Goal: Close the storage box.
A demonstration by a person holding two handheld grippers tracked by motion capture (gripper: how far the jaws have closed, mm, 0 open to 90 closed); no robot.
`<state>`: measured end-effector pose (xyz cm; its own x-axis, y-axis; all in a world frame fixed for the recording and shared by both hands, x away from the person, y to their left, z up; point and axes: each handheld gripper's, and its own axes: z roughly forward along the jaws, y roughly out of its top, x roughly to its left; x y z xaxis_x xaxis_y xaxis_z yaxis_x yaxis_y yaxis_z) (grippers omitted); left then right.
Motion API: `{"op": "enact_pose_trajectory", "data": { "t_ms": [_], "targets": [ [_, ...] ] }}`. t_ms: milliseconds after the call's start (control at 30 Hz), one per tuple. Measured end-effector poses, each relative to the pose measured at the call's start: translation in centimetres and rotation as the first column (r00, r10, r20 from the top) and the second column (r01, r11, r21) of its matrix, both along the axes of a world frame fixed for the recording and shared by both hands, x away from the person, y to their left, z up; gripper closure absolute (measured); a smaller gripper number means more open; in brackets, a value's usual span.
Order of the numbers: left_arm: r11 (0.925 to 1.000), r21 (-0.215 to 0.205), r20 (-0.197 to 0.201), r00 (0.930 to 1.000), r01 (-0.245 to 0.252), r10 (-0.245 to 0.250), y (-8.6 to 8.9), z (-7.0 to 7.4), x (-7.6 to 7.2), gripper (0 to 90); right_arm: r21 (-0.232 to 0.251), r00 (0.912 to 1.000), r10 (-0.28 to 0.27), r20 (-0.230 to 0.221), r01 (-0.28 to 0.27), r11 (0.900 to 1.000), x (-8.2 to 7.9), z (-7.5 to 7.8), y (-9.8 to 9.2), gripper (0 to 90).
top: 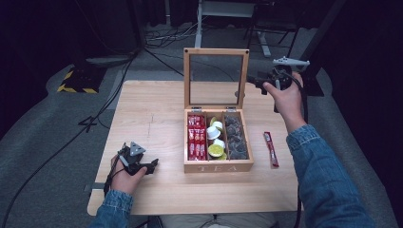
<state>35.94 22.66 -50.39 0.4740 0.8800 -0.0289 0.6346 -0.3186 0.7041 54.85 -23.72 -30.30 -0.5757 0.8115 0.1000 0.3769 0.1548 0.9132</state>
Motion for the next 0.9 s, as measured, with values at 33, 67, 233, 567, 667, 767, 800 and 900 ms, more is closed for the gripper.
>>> {"op": "enact_pose_trajectory", "data": {
  "t_ms": [33,67,233,567,667,767,800,900],
  "targets": [
    [1.0,0.002,-0.002,1.0,0.001,-0.001,0.0,0.0,0.0,23.7,0.0,1.0,0.005,0.006,-0.005,1.0,0.4,0.1,0.2,40.7],
    [1.0,0.002,-0.002,1.0,0.001,-0.001,0.0,0.0,0.0,23.7,0.002,0.9999,0.014,0.01,-0.014,1.0,1.0,0.2,0.4,40.8],
    [1.0,0.001,-0.002,1.0,0.001,-0.001,0.0,0.0,0.0,23.7,-0.014,0.9995,0.015,0.028,-0.014,1.0,3.3,0.0,1.2,40.9],
    [1.0,0.0,-0.001,1.0,0.0,0.0,0.0,0.0,0.0,23.6,-0.012,0.9997,0.002,0.024,-0.002,1.0,6.3,-0.6,2.4,38.3],
    [1.0,0.0,-0.001,1.0,0.0,0.0,0.0,0.0,0.0,23.6,-0.014,0.9997,-0.004,0.026,0.004,1.0,6.7,-0.8,2.4,37.7],
    [1.0,0.0,-0.001,1.0,0.0,0.0,0.0,0.0,0.0,23.6,-0.025,1.0,-0.005,0.007,0.005,1.0,7.1,-1.4,2.3,37.7],
    [1.0,0.0,-0.001,1.0,0.0,0.0,0.0,0.0,0.0,23.6,-0.016,1.0,0.004,0.004,-0.004,1.0,7.4,-1.7,2.2,37.7],
    [1.0,0.0,-0.001,1.0,0.0,0.0,0.0,0.0,0.0,23.6,-0.003,0.9999,0.016,-0.004,-0.016,1.0,7.7,-1.9,2.3,38.5]
  ]
}}
